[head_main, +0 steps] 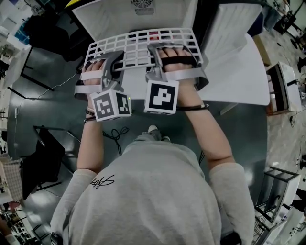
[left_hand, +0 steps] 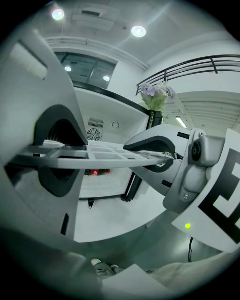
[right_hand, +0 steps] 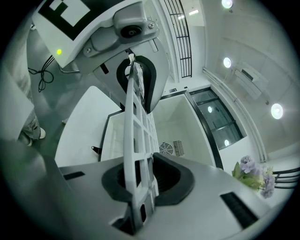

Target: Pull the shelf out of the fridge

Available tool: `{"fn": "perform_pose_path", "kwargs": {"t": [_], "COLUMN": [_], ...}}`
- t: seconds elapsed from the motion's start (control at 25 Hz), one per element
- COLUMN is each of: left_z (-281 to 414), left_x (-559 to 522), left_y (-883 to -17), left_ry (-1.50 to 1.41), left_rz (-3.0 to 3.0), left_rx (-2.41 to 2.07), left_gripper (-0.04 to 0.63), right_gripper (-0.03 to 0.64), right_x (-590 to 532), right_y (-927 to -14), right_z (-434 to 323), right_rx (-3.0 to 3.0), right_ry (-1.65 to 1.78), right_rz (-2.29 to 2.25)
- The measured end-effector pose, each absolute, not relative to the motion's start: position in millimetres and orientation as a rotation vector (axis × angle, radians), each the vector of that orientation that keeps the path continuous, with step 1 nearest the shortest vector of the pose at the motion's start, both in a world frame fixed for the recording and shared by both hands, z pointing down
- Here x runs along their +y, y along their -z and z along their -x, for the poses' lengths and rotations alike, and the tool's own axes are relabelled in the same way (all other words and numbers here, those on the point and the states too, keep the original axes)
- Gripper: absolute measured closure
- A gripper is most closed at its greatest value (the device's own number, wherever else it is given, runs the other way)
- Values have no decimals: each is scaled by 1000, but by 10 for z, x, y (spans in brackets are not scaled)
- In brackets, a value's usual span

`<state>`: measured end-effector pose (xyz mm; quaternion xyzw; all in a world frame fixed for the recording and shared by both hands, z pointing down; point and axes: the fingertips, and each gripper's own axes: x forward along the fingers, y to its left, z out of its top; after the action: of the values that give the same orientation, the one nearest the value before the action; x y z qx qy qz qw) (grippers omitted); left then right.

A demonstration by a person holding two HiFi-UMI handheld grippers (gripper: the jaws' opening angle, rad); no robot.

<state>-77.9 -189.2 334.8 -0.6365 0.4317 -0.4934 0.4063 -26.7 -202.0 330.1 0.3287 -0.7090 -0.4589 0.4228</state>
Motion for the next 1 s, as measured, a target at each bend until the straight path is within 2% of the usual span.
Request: {"fn": "perform_pose_path", "kwargs": {"t": [1.0], "left_z": [637], "left_x": [-1706], "left_y": [-3767], "left_ry": [1279], "left_rz": [1637], "left_rx": [1062], "left_gripper": [555], "right_gripper": [568], "right_x": [-1832], "right_y": [-3734], "right_z": [116], "right_rx": [-1804], "right_ry": [1120], "right_rz": [-786]}}
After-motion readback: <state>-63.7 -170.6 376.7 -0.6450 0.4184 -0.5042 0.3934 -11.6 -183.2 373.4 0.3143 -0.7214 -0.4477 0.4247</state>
